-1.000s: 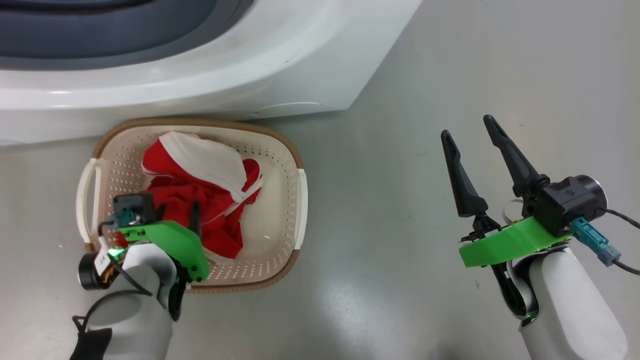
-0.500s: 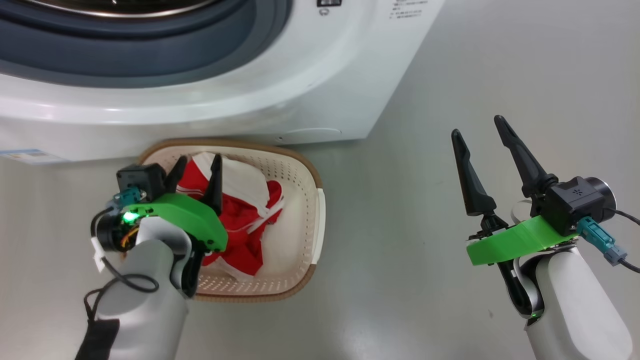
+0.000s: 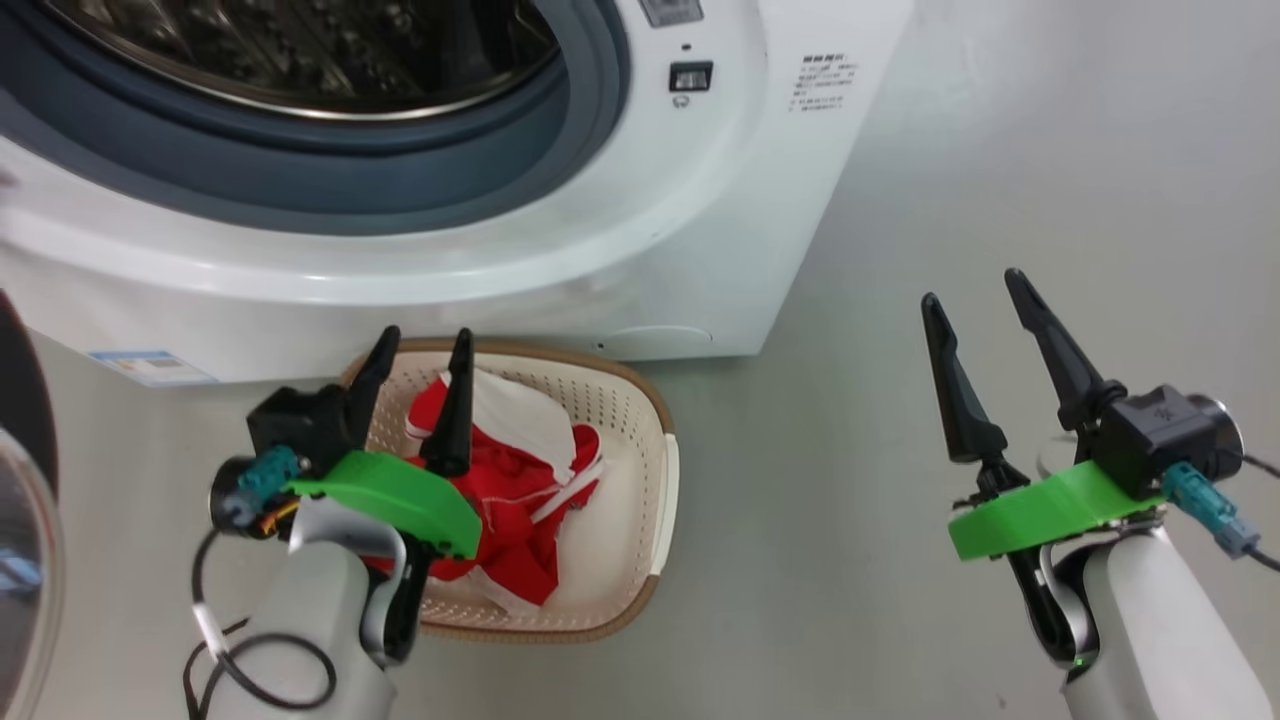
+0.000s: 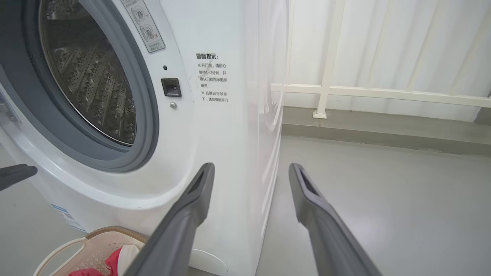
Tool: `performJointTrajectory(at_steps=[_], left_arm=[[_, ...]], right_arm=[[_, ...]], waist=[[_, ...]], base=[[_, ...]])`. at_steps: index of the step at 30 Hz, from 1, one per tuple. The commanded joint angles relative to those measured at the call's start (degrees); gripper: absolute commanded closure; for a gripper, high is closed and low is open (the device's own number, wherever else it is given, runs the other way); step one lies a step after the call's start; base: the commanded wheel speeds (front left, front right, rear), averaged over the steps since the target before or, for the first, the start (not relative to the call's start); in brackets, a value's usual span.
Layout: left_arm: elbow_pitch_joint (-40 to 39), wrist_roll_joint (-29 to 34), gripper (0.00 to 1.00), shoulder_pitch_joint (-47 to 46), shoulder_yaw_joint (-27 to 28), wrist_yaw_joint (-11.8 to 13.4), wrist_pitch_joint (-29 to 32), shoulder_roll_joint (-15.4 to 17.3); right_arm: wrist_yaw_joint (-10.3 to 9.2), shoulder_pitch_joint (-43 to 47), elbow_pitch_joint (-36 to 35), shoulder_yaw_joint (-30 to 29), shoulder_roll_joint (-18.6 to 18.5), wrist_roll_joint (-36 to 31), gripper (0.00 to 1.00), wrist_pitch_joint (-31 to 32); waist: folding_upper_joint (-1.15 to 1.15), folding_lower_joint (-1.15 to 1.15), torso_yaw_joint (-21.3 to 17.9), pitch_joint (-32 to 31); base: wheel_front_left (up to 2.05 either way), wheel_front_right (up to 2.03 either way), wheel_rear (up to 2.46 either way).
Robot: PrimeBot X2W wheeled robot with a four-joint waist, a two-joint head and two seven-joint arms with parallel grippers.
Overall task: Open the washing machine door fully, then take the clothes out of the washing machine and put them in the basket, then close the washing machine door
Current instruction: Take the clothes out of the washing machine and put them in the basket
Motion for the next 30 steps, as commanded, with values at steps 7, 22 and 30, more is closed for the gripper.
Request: performJointTrajectory(at_steps=[7, 22, 30], left_arm=[[-10.4, 3.0, 0.00, 5.7, 3.7, 1.6, -0.5, 1.7], [-20.2, 3.7, 0.00, 17.1, 6.0, 0.6, -0.5, 3.3], [-22.2, 3.8, 0.00, 22.8, 7.2, 2.0, -0.5, 4.5]], right_arm=[[0.35, 2.6, -1.1, -0.4, 0.3, -0.7, 0.00, -0.4], [0.35, 7.1, -3.7, -2.8, 0.3, -1.6, 0.00, -0.4], [0.35, 11.1, -5.2, -3.8, 0.3, -1.3, 0.00, -0.4]], waist=[[0.00, 0.00, 1.1, -4.5], [0.00, 0.00, 1.7, -11.2], [0.00, 0.00, 1.4, -15.8]], base=[[0.00, 0.00, 0.00], [0.00, 0.00, 0.00], [0.00, 0.00, 0.00]])
